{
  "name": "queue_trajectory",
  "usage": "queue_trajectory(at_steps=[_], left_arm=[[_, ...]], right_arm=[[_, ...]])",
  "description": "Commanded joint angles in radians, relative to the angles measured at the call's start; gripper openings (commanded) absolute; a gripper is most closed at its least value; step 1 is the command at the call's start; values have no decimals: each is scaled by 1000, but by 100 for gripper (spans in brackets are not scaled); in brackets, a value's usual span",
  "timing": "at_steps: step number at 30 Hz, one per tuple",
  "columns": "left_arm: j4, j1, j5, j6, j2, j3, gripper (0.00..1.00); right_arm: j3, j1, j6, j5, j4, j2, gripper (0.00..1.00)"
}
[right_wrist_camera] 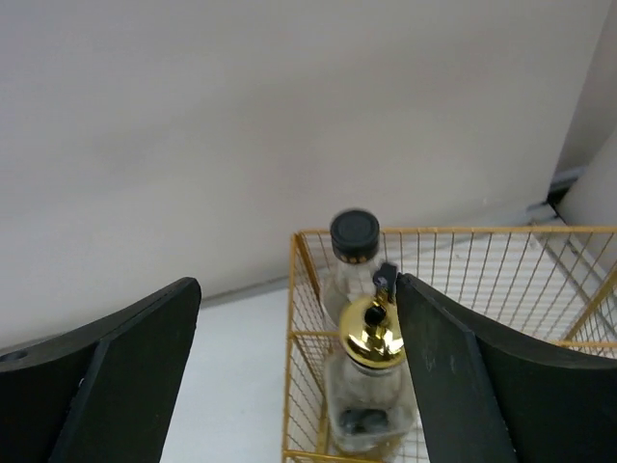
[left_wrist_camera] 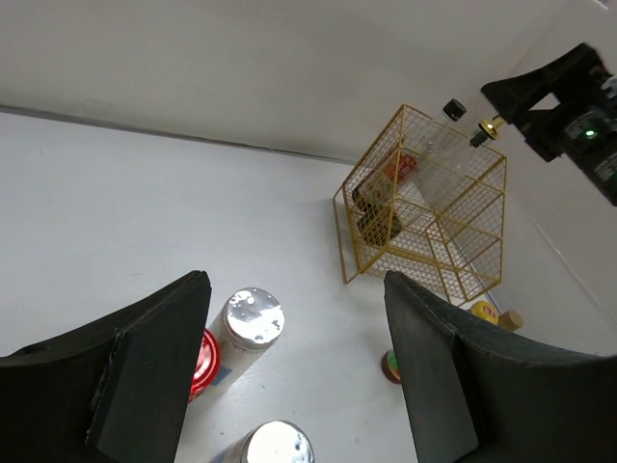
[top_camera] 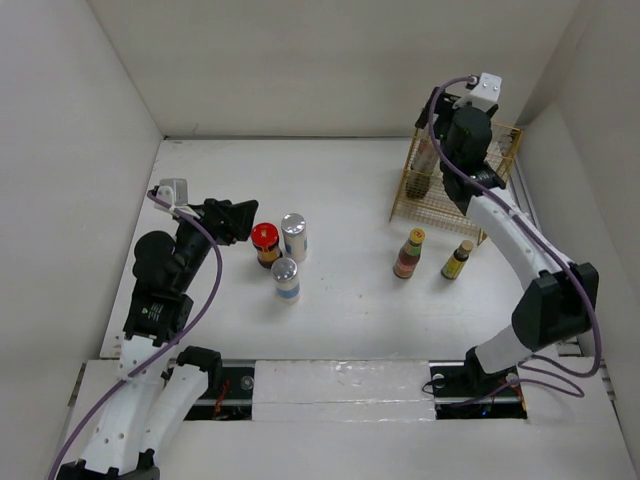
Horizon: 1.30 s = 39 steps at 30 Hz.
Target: Organize the condiment bottles
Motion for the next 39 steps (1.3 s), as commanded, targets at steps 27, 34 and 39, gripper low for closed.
queue_trajectory(at_steps=[27,34,39], left_arm=[[40,-15,-5,2,-41,13,69],[40,-15,-5,2,-41,13,69],[40,-15,-5,2,-41,13,69]], right_arm=[[-596,230,134,-234,-596,-704,80],[-596,239,125,-257,-471,-635,70],[-606,239,116,-177,-438,-550,39]])
